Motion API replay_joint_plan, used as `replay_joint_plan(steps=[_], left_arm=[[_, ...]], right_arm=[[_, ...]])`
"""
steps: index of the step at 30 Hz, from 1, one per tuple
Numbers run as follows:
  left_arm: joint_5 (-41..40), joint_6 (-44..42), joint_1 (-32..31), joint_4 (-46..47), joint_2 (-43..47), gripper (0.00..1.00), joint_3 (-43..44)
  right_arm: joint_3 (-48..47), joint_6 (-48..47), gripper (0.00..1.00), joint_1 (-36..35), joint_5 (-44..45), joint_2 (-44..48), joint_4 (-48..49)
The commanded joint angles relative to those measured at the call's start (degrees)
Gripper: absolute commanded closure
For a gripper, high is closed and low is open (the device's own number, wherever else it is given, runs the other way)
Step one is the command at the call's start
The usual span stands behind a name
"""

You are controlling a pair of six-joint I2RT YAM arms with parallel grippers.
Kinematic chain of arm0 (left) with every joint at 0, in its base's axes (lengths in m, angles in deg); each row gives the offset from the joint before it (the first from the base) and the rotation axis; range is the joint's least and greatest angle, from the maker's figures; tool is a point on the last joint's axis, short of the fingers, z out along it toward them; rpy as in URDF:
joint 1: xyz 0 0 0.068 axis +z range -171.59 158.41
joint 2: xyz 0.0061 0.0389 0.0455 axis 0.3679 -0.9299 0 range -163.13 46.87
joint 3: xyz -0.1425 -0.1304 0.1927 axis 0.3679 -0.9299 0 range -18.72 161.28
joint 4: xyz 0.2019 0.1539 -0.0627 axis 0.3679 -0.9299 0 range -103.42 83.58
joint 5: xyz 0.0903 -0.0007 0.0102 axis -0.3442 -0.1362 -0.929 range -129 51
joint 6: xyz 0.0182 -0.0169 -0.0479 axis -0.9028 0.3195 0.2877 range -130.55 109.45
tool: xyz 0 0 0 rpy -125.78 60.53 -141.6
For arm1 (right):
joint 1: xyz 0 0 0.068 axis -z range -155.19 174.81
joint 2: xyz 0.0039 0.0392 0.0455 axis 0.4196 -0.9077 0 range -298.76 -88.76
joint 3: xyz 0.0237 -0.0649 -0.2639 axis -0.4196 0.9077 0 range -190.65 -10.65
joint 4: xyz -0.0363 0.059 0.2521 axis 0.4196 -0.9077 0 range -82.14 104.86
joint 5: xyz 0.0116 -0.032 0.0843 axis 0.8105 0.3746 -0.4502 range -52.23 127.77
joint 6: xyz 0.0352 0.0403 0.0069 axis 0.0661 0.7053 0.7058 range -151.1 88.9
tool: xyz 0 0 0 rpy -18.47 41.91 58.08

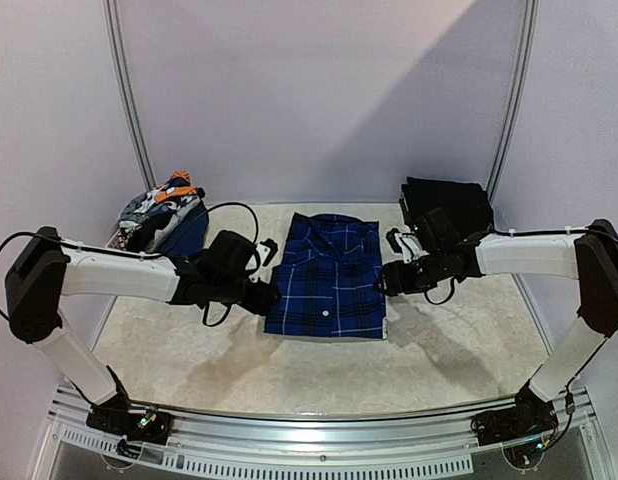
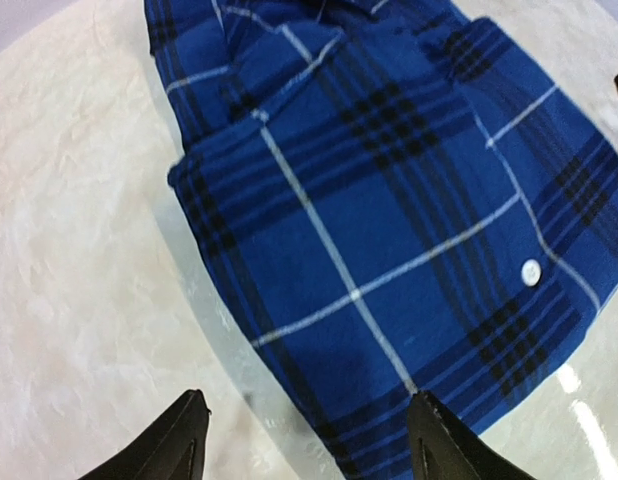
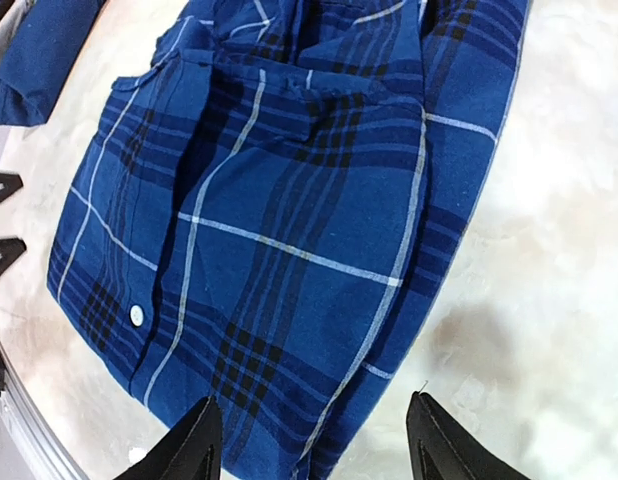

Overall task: Fold and stack the mixed laundry pile
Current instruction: Adjust the 2/3-rectangle-folded shirt at the center of the board.

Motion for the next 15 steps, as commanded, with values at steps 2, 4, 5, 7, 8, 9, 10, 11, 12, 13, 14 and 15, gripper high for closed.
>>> replay_joint_plan(steps=[2, 4, 5, 7, 8, 9, 10, 11, 12, 13, 14, 15], left_arm=[[0.06, 2.71, -0.67, 3.38, -1.20, 0.31, -1.13], [-0.71, 5.13, 0.58, 3.97, -2.28, 0.30, -1.20], [0.71, 5.96, 1.45, 4.27, -2.62, 0.30, -1.32], [3.20, 7.00, 3.28, 7.81, -3.37, 0.27, -1.29], [3.86, 7.31, 4.03, 8.24, -4.03, 0.24, -0.82], [4.62, 7.54, 4.89, 8.48, -5.01, 0.22, -0.14], [5.45, 7.88, 5.83, 8.52, -6.16, 0.21, 0.67], [6.47, 8.19, 6.71, 8.64, -7.37, 0.20, 1.53], [7.38, 8.38, 7.52, 9.14, -8.58, 0.20, 2.22], [7.85, 8.61, 8.20, 9.56, -9.54, 0.20, 2.85], [9.10, 8.77, 9.01, 9.92, -10.60, 0.20, 3.76], [9.99, 8.79, 9.64, 10.15, -11.65, 0.19, 4.47]], right_arm=[[-2.22, 2.58, 0.37, 0.20, 3.25, -2.68, 4.39], [-5.73, 2.35, 0.39, 0.50, 4.57, -5.78, 2.37], [-7.05, 2.25, 0.40, 0.78, 4.84, -7.07, 1.98], [-9.51, 2.21, 0.41, 1.33, 4.71, -10.20, 1.83], [-10.80, 2.09, 0.42, 1.57, 4.58, -11.62, 1.78], [-11.87, 1.98, 0.43, 1.89, 4.40, -13.11, 1.63], [-12.82, 1.89, 0.43, 2.25, 4.23, -13.97, 1.69], [-13.75, 1.77, 0.43, 2.42, 4.06, -14.98, 1.59], [-14.70, 1.62, 0.44, 2.56, 4.00, -15.63, 1.28], [-15.49, 1.32, 0.44, 2.66, 3.99, -16.82, 1.03], [-16.33, 1.09, 0.45, 2.77, 3.88, -17.66, 0.88], [-17.12, 0.92, 0.45, 2.94, 3.64, -18.34, 0.60]])
